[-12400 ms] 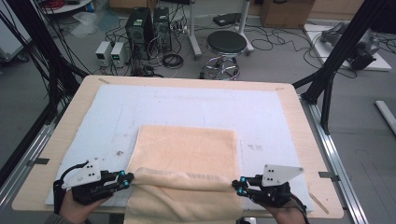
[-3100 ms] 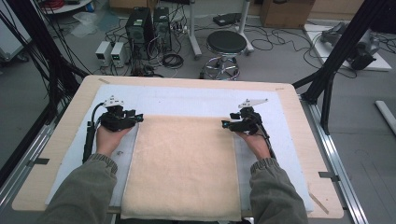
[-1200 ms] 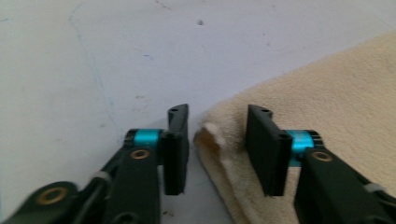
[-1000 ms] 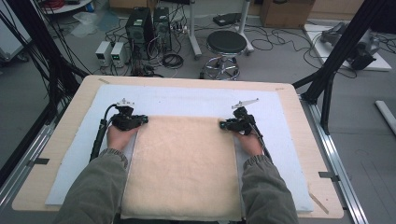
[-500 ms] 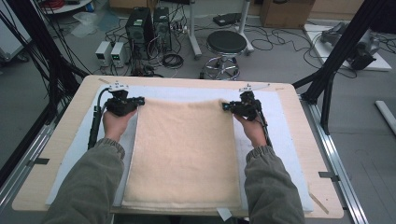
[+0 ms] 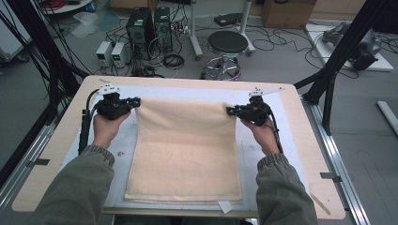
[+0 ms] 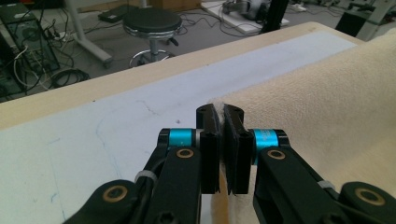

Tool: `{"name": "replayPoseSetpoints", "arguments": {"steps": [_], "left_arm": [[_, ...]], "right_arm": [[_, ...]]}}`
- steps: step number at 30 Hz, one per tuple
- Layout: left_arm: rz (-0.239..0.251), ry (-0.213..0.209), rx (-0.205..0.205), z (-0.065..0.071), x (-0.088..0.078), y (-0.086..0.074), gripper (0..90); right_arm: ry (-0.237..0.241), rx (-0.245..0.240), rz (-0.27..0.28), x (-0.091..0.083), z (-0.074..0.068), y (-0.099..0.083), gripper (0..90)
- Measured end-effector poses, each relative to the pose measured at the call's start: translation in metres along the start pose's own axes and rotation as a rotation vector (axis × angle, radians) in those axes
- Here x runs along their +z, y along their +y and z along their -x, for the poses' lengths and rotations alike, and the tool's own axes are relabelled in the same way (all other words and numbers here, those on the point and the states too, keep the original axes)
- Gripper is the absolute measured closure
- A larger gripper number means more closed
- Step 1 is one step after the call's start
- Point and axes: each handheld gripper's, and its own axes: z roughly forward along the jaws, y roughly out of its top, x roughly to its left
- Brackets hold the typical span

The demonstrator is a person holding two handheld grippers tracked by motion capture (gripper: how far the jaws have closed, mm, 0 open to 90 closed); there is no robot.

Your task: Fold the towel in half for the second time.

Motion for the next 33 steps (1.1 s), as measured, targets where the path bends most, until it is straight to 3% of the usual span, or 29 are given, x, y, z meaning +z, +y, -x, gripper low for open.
{"name": "replayPoseSetpoints", "arguments": {"steps": [7, 13, 19, 22, 29, 33], "left_arm": [[0.022, -0.049, 0.039, 0.011, -0.025, -0.01, 85.3], [0.017, -0.085, 0.057, 0.023, -0.041, -0.024, 85.1], [0.01, -0.12, 0.074, 0.038, -0.055, -0.042, 85.1], [-0.012, -0.127, 0.089, 0.045, -0.059, -0.048, 85.1], [-0.002, -0.151, 0.105, 0.055, -0.079, -0.064, 85.1], [0.01, -0.171, 0.125, 0.064, -0.087, -0.07, 85.0]], "right_arm": [[0.08, -0.056, -0.007, -0.016, -0.019, -0.005, 81.2], [0.111, -0.075, -0.022, -0.026, -0.033, -0.014, 80.9], [0.129, -0.082, -0.026, -0.034, -0.043, -0.03, 80.6], [0.13, -0.092, -0.068, -0.037, -0.048, -0.032, 80.4], [0.139, -0.145, -0.068, -0.046, -0.069, -0.033, 80.5], [0.143, -0.141, -0.074, -0.05, -0.076, -0.044, 80.3]]}}
